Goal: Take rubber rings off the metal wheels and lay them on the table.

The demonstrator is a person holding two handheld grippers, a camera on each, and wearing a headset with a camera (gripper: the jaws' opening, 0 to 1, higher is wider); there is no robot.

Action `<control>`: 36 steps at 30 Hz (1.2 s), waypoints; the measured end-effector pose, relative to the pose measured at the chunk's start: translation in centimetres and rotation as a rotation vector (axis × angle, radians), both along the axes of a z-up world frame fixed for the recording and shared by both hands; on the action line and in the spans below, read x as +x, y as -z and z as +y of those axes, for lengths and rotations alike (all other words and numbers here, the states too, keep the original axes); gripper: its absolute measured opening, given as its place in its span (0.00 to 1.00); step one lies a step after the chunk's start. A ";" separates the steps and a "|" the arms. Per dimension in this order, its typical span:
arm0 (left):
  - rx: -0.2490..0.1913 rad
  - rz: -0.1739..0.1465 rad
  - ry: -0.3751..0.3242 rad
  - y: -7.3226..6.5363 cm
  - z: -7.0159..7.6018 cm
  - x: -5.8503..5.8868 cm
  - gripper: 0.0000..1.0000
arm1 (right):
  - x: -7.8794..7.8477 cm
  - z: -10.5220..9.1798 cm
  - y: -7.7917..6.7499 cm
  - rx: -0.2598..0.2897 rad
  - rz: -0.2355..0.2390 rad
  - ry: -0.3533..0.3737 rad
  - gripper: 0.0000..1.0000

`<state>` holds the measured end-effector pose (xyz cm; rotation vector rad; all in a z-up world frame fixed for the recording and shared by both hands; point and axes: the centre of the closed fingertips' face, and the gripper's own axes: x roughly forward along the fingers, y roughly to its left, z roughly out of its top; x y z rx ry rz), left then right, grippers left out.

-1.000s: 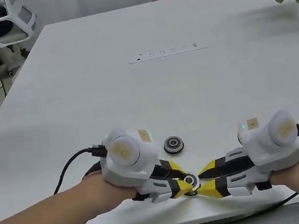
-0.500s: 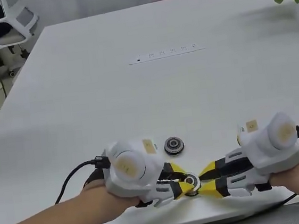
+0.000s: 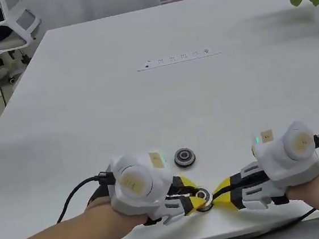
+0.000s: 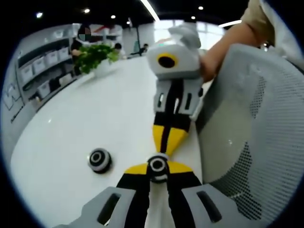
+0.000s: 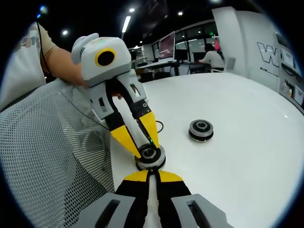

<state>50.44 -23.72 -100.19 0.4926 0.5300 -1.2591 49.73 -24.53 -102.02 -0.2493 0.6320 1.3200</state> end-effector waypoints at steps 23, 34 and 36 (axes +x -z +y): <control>-0.001 -0.012 -0.021 0.0 -0.2 0.3 0.13 | 1.5 -0.6 -1.3 0.216 0.255 0.254 0.00; 0.002 -0.014 -0.038 0.0 -0.3 0.4 0.13 | 1.0 0.1 -2.0 0.237 0.275 0.266 0.00; 0.004 -0.016 -0.038 0.0 -0.3 0.4 0.13 | 1.1 0.1 -2.0 0.241 0.281 0.267 0.00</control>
